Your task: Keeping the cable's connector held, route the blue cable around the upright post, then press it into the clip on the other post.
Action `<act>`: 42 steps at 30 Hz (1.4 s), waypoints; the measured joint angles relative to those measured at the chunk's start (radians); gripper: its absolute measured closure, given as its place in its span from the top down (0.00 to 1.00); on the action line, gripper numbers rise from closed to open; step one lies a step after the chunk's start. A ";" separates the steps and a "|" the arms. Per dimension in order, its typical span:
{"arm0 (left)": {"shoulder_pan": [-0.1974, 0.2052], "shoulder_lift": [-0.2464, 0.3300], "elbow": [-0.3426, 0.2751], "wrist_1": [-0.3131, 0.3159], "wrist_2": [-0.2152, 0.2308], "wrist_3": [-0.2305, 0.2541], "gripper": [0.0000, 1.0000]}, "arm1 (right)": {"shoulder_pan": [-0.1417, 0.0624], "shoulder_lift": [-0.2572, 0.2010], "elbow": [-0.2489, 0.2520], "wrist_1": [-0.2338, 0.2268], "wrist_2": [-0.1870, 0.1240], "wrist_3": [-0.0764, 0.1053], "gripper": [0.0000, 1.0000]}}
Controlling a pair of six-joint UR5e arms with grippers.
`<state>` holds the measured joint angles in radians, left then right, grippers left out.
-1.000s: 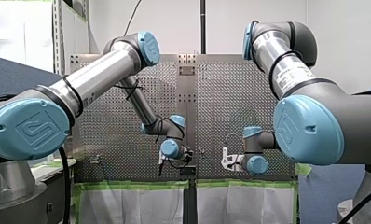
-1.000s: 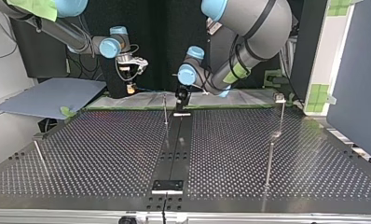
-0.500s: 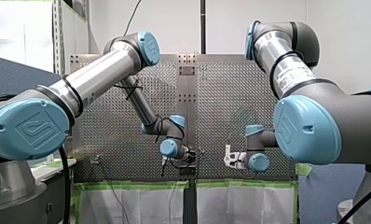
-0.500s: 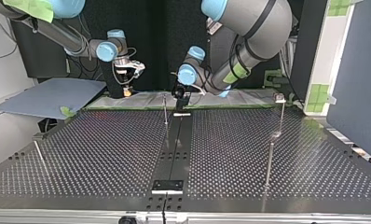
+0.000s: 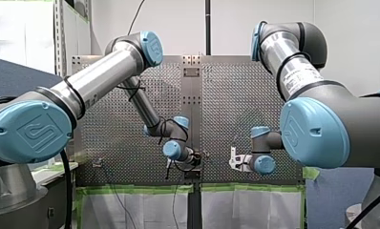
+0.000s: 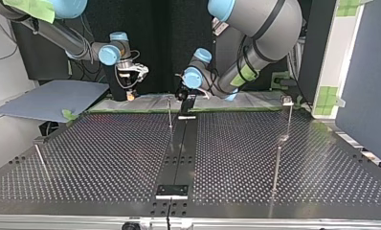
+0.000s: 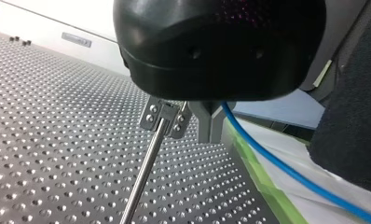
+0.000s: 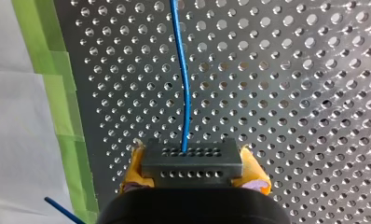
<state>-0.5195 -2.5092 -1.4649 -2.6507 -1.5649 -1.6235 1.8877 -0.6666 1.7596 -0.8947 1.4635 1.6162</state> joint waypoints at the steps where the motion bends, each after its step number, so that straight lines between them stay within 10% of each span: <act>1: 0.000 0.001 0.000 -0.004 0.003 0.007 0.00 | 0.000 0.000 0.000 0.004 0.000 -0.003 0.00; 22: -0.002 0.003 0.000 -0.048 0.004 0.121 0.00 | 0.007 -0.006 0.001 0.079 0.002 -0.085 0.00; 42: 0.003 0.011 0.000 -0.009 0.004 0.042 0.00 | -0.009 -0.066 0.000 0.064 -0.015 -0.030 0.00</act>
<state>-0.5161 -2.4978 -1.4653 -2.6593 -1.5614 -1.5816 1.8785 -0.7326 1.7594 -0.8304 1.4482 1.5864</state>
